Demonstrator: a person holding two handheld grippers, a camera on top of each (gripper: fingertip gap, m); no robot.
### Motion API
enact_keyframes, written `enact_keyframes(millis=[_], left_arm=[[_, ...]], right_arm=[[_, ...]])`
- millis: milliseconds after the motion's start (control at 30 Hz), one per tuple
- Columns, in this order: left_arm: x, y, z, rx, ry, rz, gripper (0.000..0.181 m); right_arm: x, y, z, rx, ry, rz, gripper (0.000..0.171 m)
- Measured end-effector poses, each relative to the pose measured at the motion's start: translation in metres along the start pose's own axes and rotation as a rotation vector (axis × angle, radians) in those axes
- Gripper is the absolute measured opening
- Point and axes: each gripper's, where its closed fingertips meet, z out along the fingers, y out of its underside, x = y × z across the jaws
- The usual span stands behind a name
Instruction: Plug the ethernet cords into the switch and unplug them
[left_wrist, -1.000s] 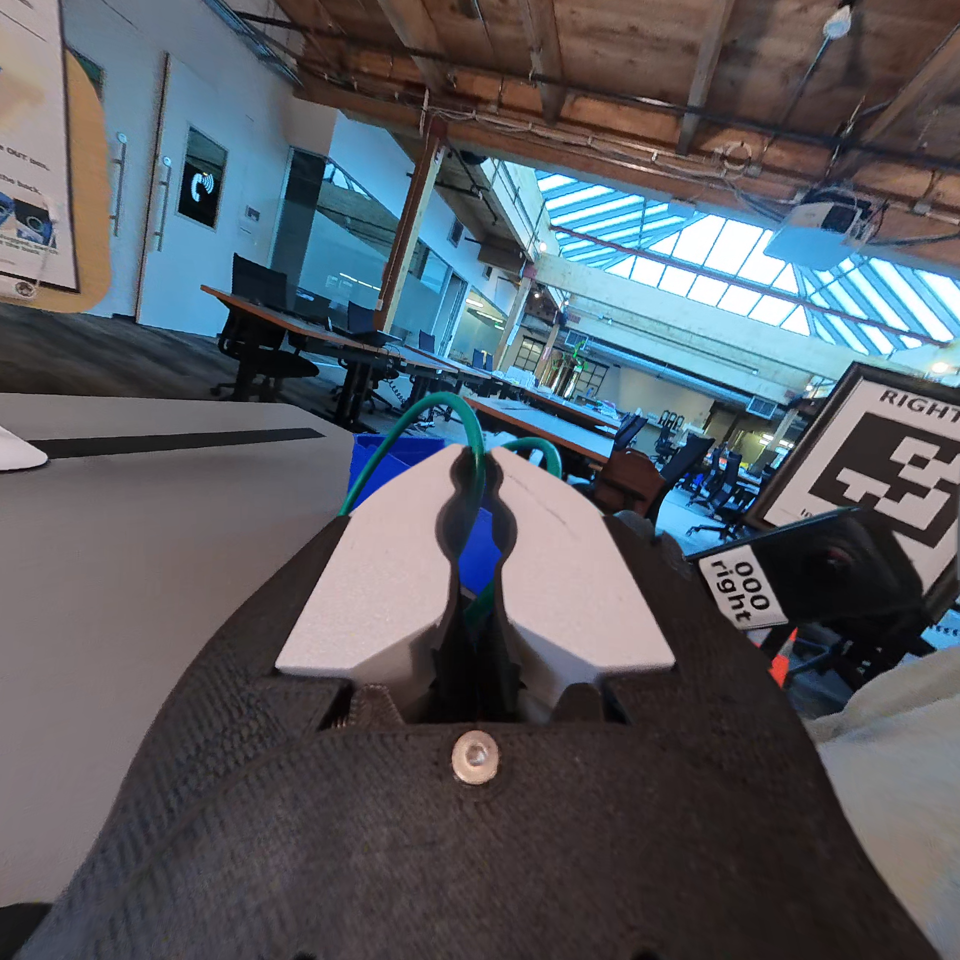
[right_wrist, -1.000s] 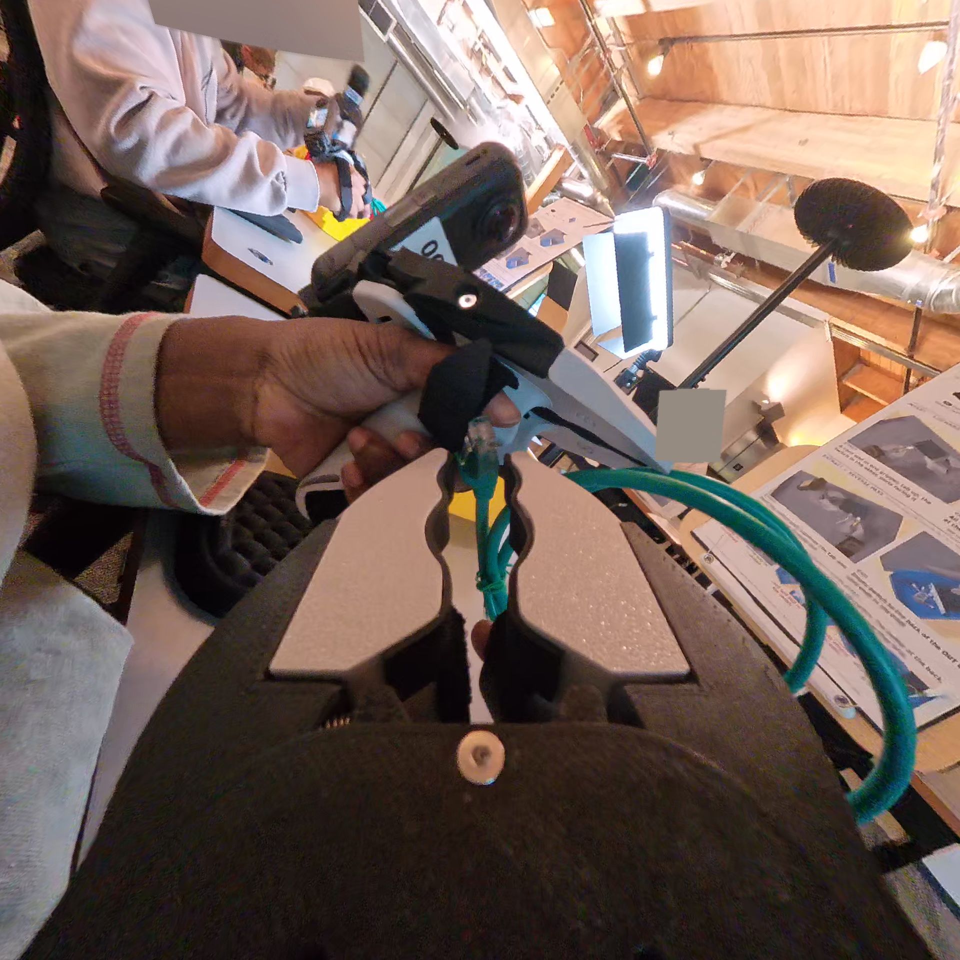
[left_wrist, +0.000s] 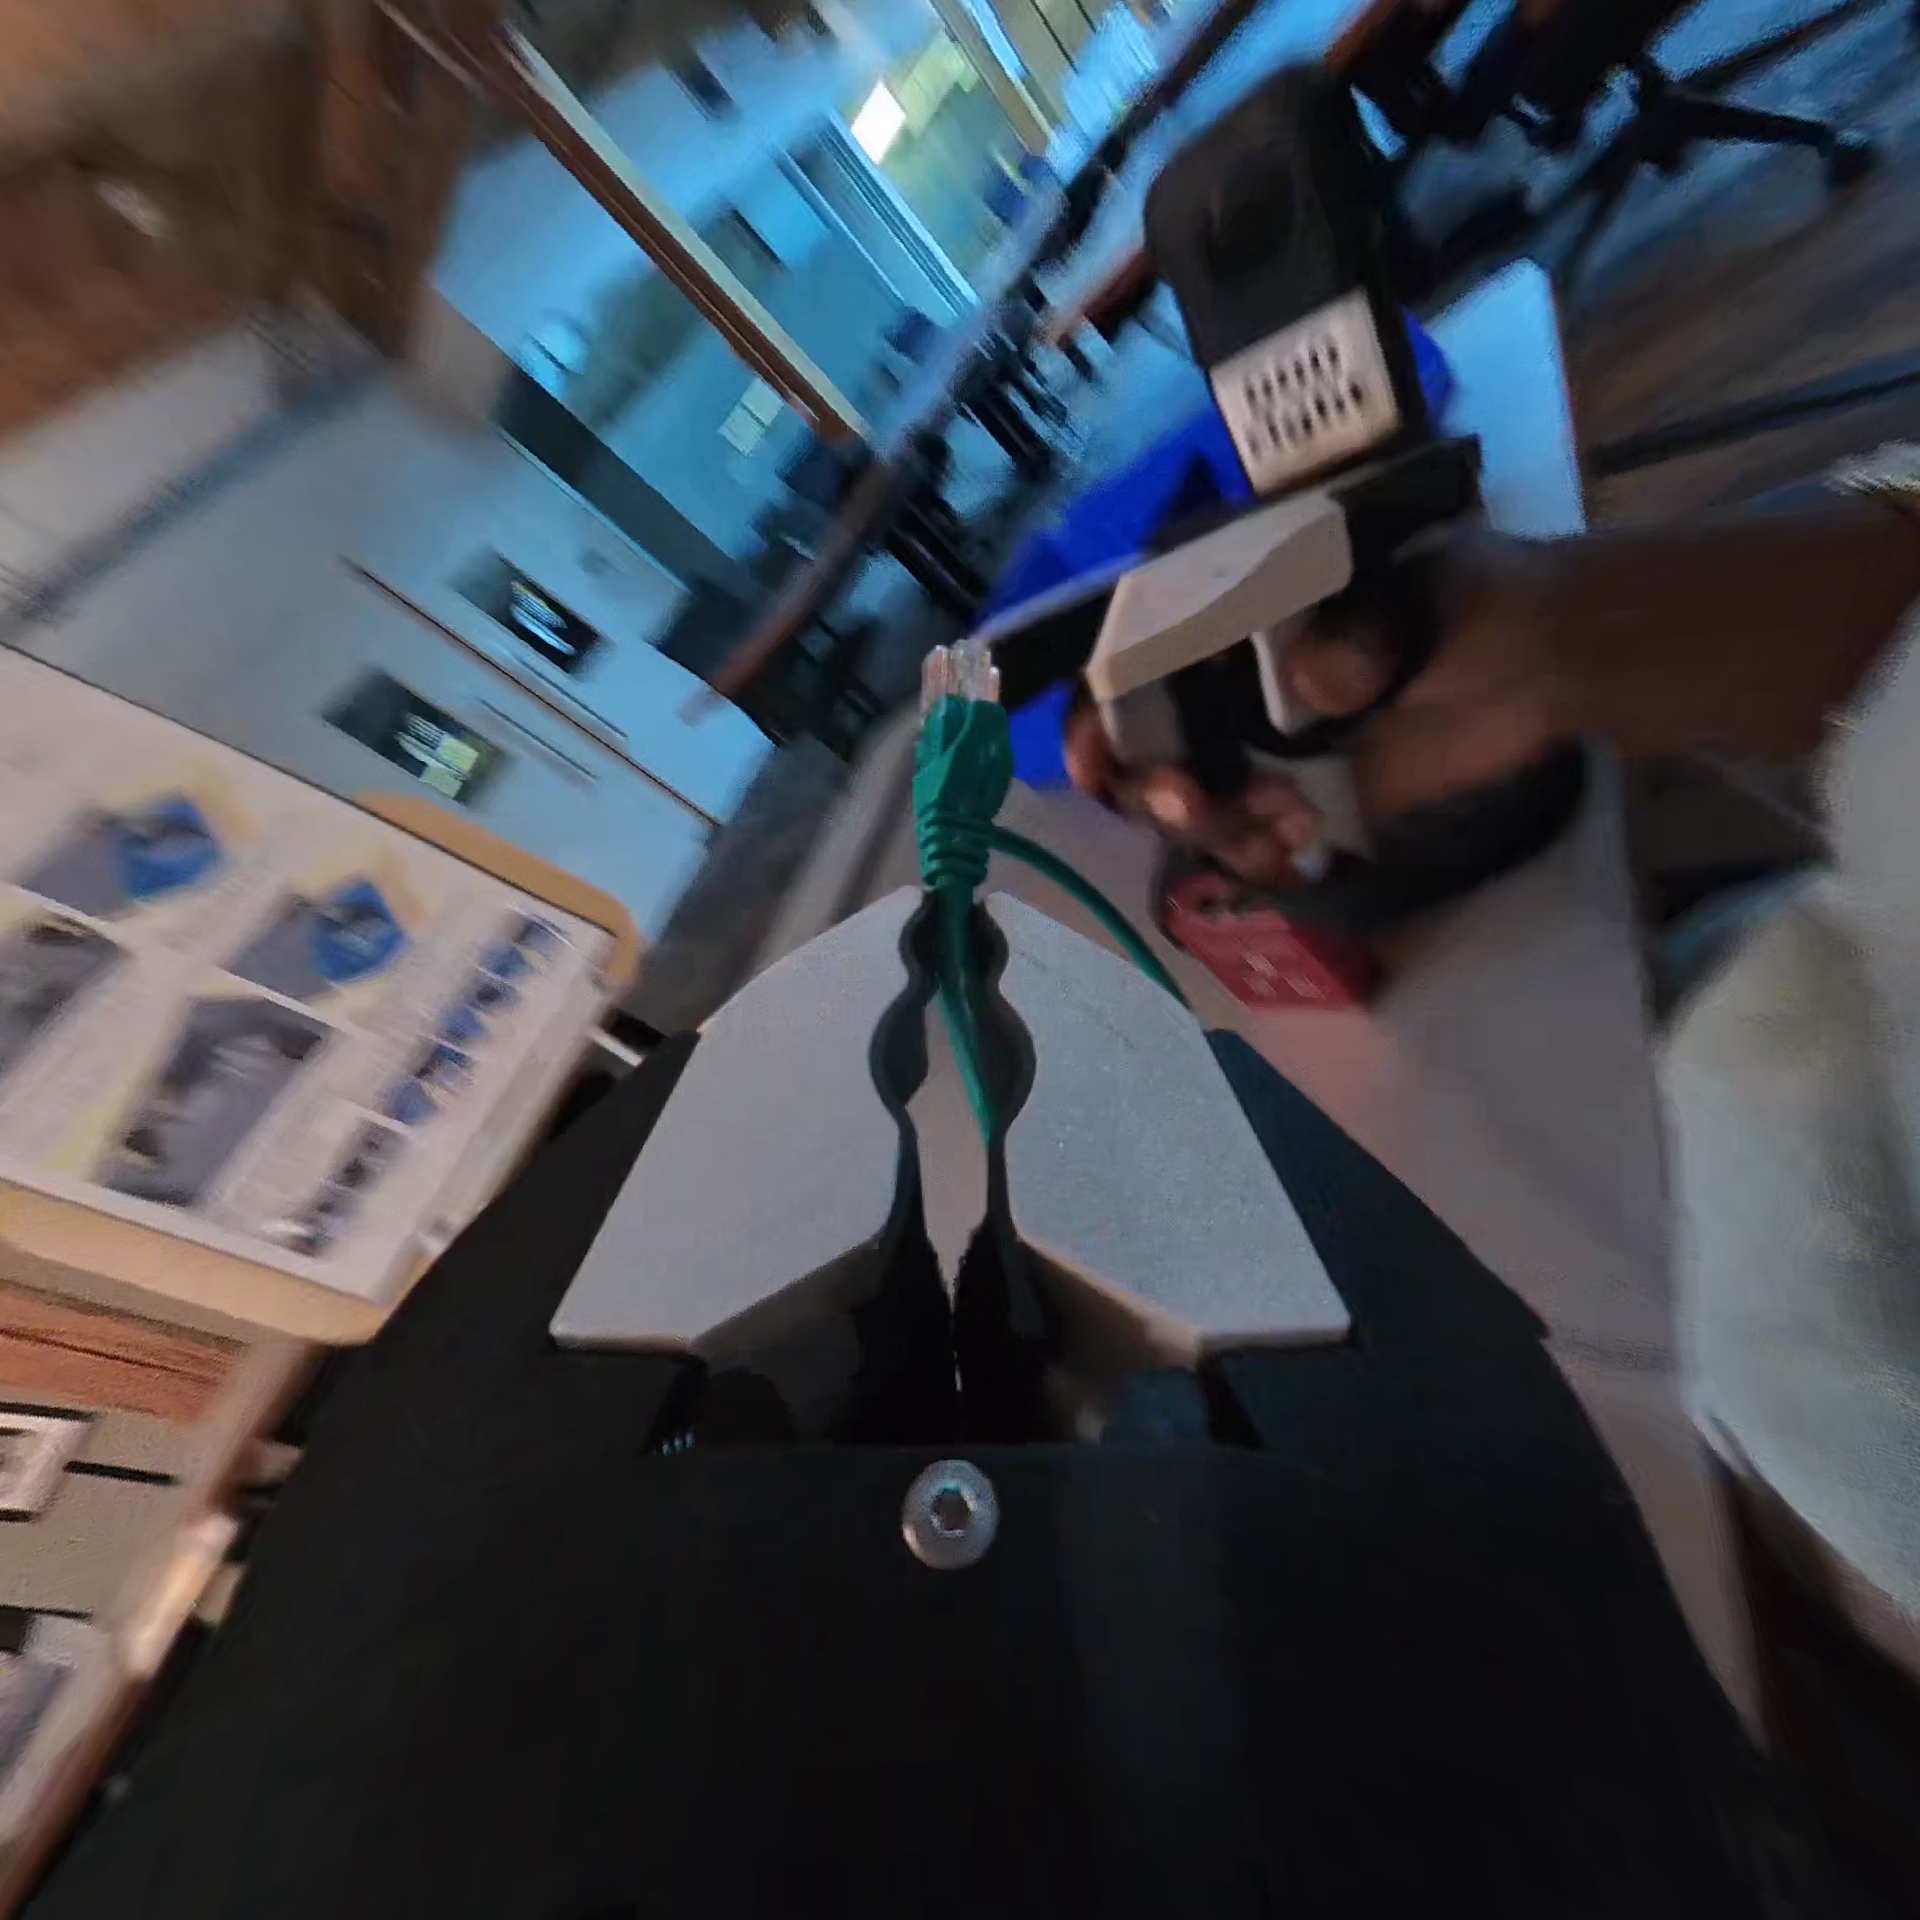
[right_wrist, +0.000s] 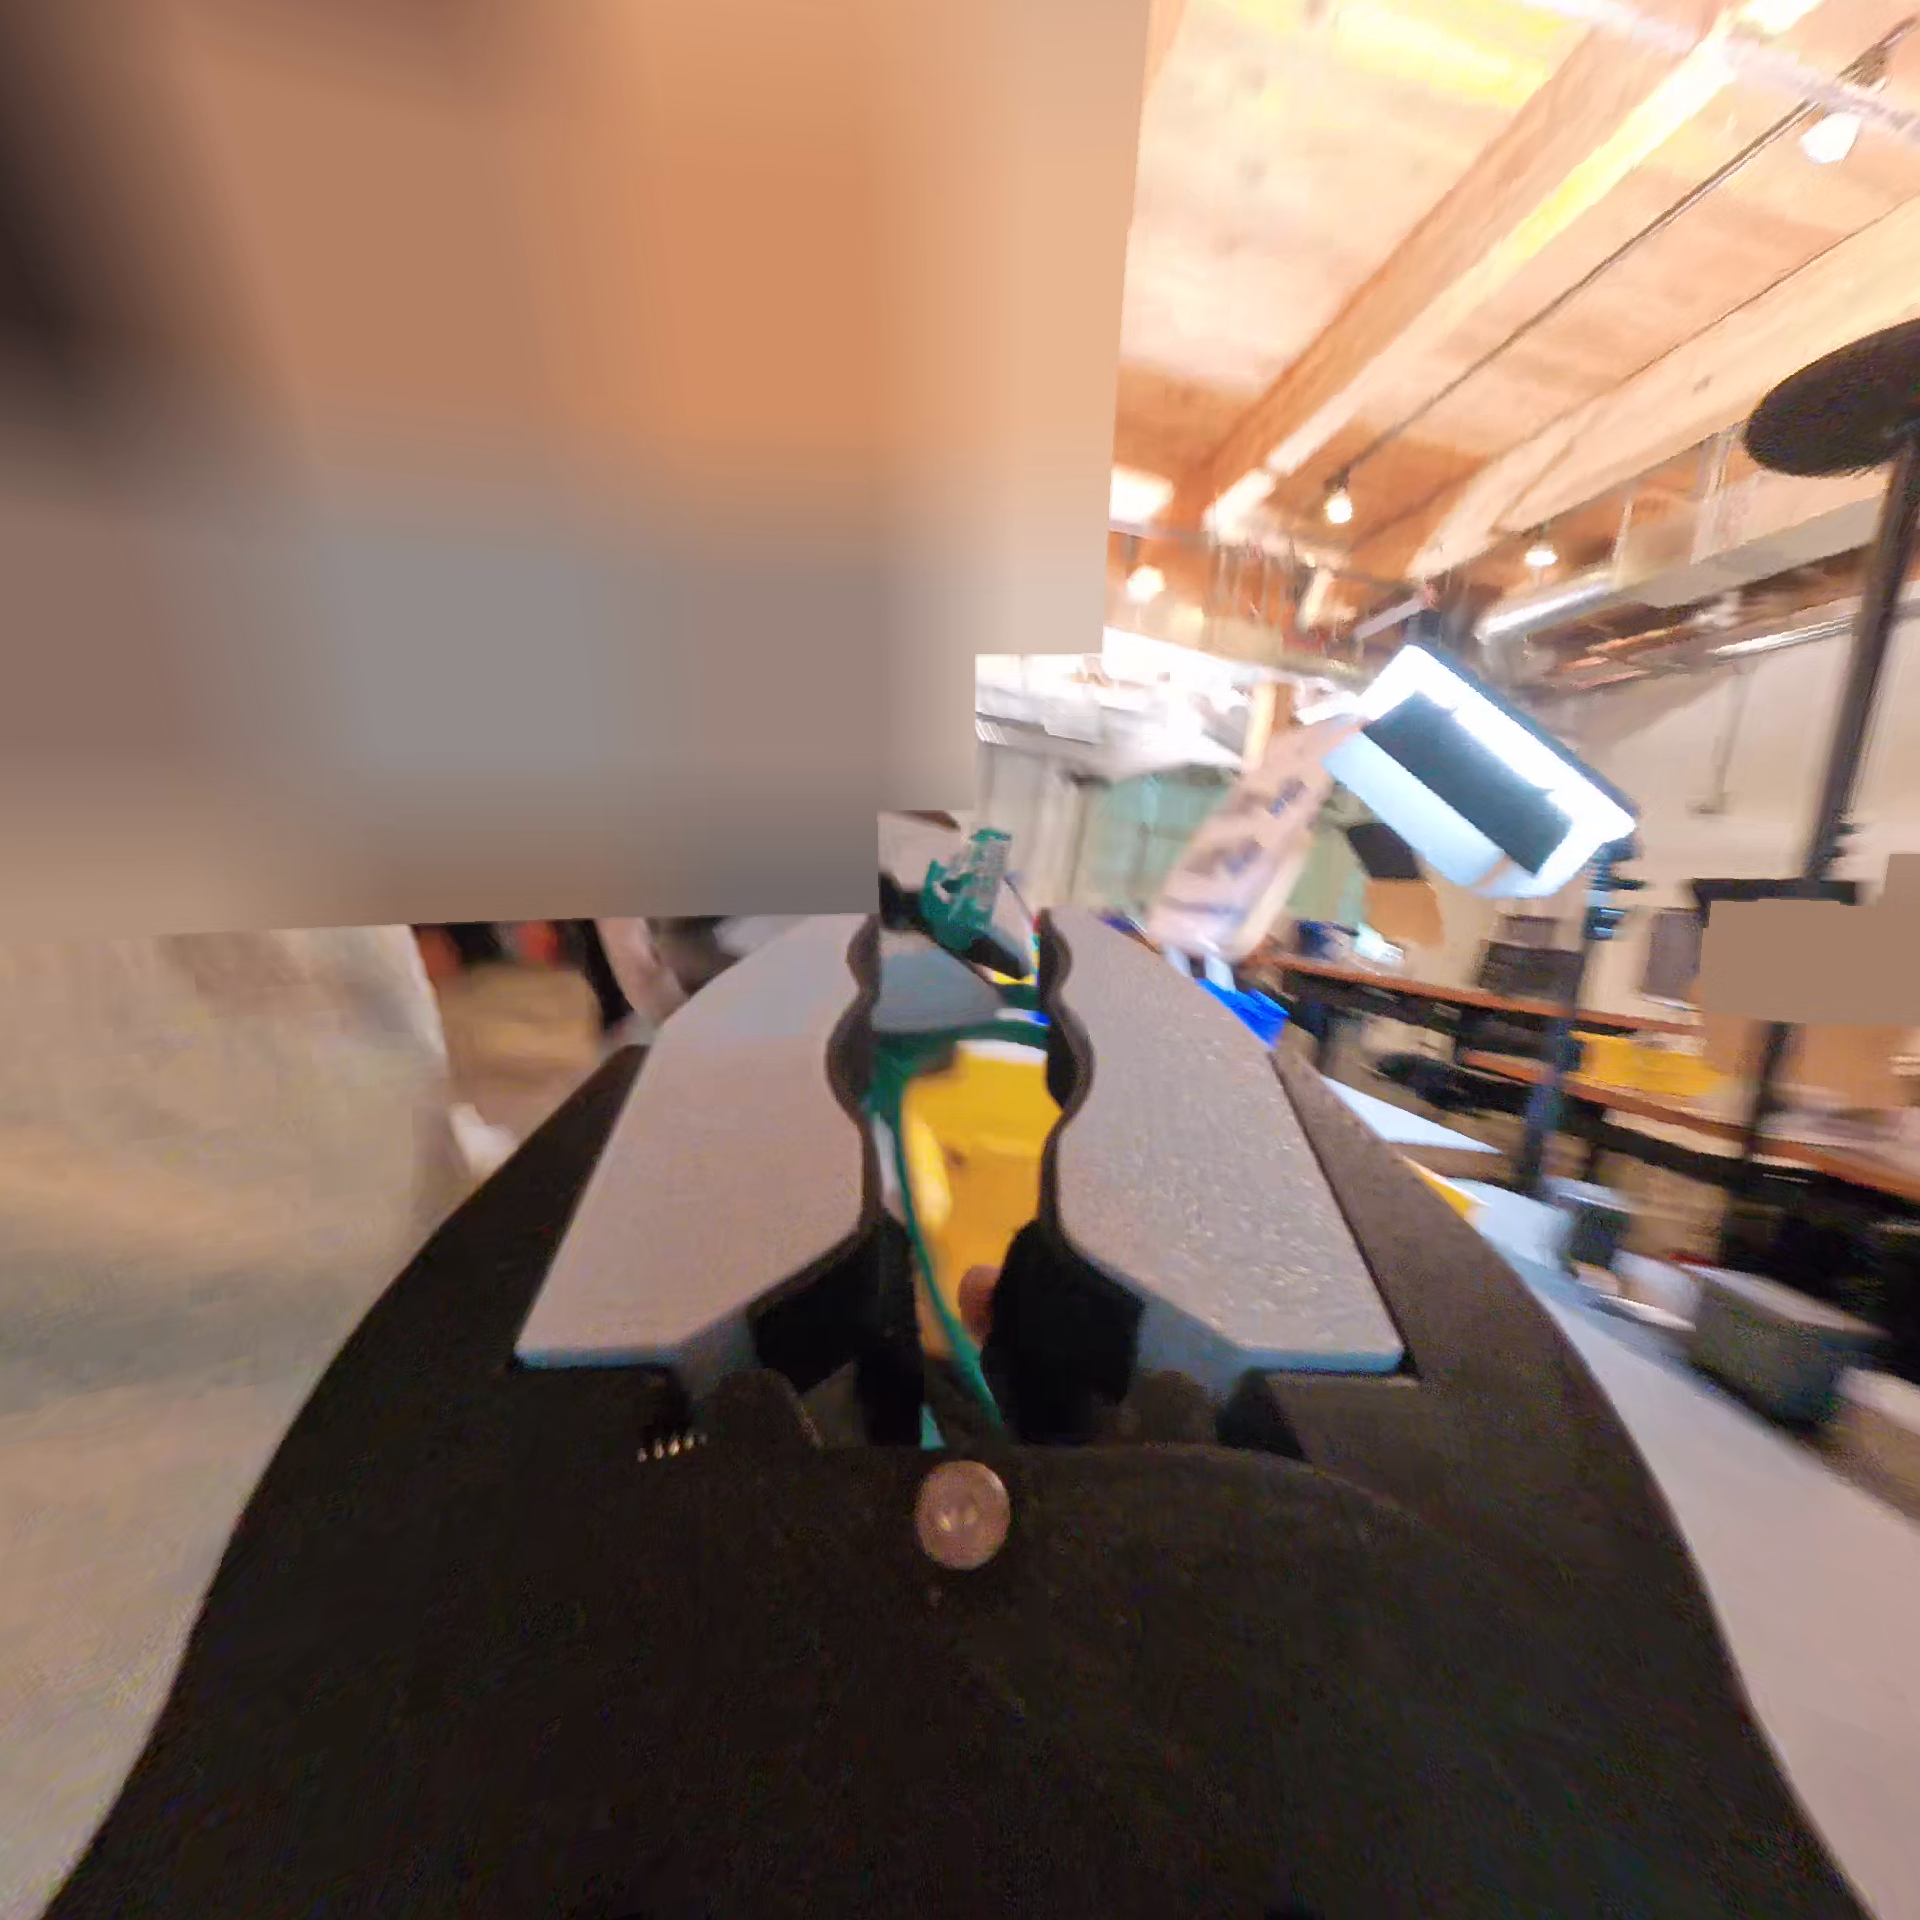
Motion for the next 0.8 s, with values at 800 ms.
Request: enact_keyframes(millis=[800], left_arm=[[0.017, 0.022, -0.011, 0.006, 0.18, -0.085, 0.048]], right_arm=[[-0.011, 0.064, -0.001, -0.344, -0.072, -0.169, 0.013]])
